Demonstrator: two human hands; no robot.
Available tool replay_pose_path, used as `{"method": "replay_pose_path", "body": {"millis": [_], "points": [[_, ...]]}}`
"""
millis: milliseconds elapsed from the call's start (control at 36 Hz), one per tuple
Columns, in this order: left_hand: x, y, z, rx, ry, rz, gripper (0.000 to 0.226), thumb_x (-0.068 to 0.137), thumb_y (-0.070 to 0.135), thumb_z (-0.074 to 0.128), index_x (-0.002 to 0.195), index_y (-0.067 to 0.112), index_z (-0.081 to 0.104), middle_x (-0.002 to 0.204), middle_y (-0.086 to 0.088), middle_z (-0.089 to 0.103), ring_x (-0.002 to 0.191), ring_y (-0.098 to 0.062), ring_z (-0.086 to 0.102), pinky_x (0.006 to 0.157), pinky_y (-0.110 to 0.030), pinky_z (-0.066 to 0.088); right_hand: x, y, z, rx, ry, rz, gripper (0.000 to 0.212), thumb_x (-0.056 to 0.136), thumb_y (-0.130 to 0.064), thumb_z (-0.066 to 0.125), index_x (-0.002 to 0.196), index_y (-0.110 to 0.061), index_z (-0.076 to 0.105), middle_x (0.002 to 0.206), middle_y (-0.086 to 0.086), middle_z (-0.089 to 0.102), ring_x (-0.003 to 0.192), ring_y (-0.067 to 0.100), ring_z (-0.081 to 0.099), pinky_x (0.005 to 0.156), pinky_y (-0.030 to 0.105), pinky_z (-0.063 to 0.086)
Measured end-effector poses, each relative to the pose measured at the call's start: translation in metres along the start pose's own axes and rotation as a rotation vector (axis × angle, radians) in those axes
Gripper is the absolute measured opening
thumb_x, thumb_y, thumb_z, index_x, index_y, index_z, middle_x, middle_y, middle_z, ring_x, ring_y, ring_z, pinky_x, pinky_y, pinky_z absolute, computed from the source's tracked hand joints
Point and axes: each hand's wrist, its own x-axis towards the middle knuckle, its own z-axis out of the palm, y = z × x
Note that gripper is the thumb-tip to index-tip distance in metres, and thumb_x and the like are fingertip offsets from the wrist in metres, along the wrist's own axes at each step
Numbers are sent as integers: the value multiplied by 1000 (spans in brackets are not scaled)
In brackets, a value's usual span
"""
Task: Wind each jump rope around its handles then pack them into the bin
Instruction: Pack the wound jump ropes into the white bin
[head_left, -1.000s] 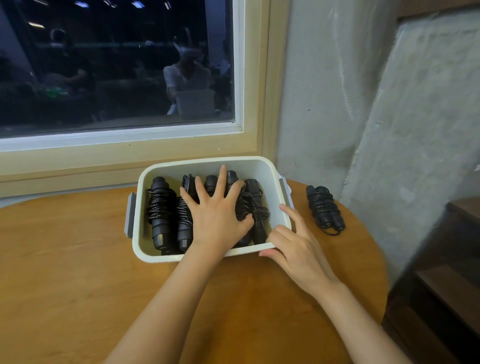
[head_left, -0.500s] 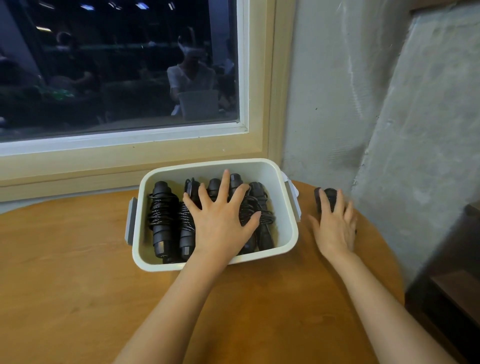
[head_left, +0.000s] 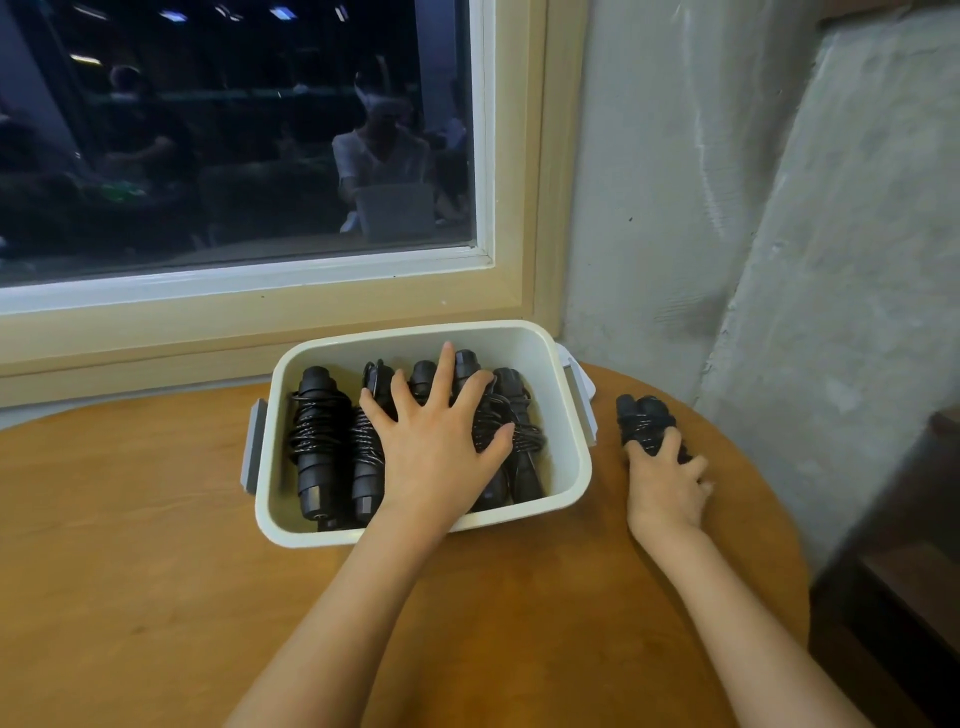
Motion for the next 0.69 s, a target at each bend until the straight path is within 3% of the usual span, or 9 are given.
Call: {"method": "replay_pose_path", "body": {"millis": [83, 139, 250, 306, 389, 500, 556, 611, 694], "points": [[-1, 1, 0, -4, 3, -2, 59, 93, 69, 33, 147, 45, 26, 166, 7, 0, 146, -45, 10, 113, -67, 2, -6, -9, -7, -2, -2, 32, 44, 97, -19, 57, 137, -30, 43, 151, 15, 21, 136, 54, 22, 112, 71, 11], [-3, 1, 0, 0, 0, 0, 60, 93, 69, 32, 147, 46, 24, 166, 7, -2, 147, -44, 8, 113, -67, 1, -7, -10, -13, 35, 55, 25, 44, 97, -30, 58, 137, -23, 40, 155, 17, 20, 143, 57, 9, 113, 71, 9], [-6, 0, -1, -2, 7, 8, 60, 93, 69, 32, 147, 46, 23, 166, 8, -3, 147, -44, 7, 113, -67, 0, 1, -5, -13, 49, 39, 11, 74, 93, -49, 61, 150, -22, 22, 160, 22, 15, 145, 47, 19, 114, 57, 25], [-7, 0, -1, 4, 4, 11, 60, 93, 70, 31, 147, 46, 23, 166, 8, -3, 147, -43, 7, 113, -67, 2, 3, 0, -10, 56, 9, 27, 85, 91, -51, 63, 154, -24, 14, 156, 20, 25, 137, 39, 33, 105, 46, 39], [-6, -2, -1, 1, 2, 9, 60, 93, 70, 31, 147, 46, 23, 166, 8, -3, 147, -43, 7, 114, -67, 2, 0, 7, -11, 97, 44, 37, 77, 92, -41, 66, 152, -25, 21, 144, 14, 42, 127, 30, 42, 84, 36, 49], [-4, -2, -1, -4, -1, 4, 60, 93, 70, 31, 147, 46, 23, 166, 8, -3, 147, -44, 7, 113, -67, 1, -6, 10, -19, 587, 44, 132, 66, 93, -25, 67, 148, -27, 31, 133, 10, 57, 115, 32, 56, 77, 39, 50], [-4, -1, 0, -10, -1, 4, 59, 93, 70, 32, 147, 46, 24, 166, 8, -3, 147, -44, 7, 113, -67, 0, -14, 8, -26, 962, 55, 119, 64, 94, -15, 64, 149, -25, 33, 138, 8, 55, 118, 30, 56, 88, 43, 50], [-4, -1, 0, -15, 3, 6, 59, 93, 69, 32, 147, 46, 25, 166, 8, -2, 146, -44, 8, 113, -67, 1, -28, 5, -39, 1236, 95, 74, 63, 96, -9, 59, 151, -25, 32, 141, 3, 50, 119, 19, 53, 97, 38, 48], [-5, -1, 0, -14, 7, 9, 59, 93, 69, 33, 147, 46, 25, 166, 7, -2, 146, -45, 8, 112, -67, 1, -48, -4, -65, 1525, 103, 32, 60, 98, -7, 54, 149, -30, 33, 129, -2, 56, 95, 1, 60, 72, 18, 49]]}}
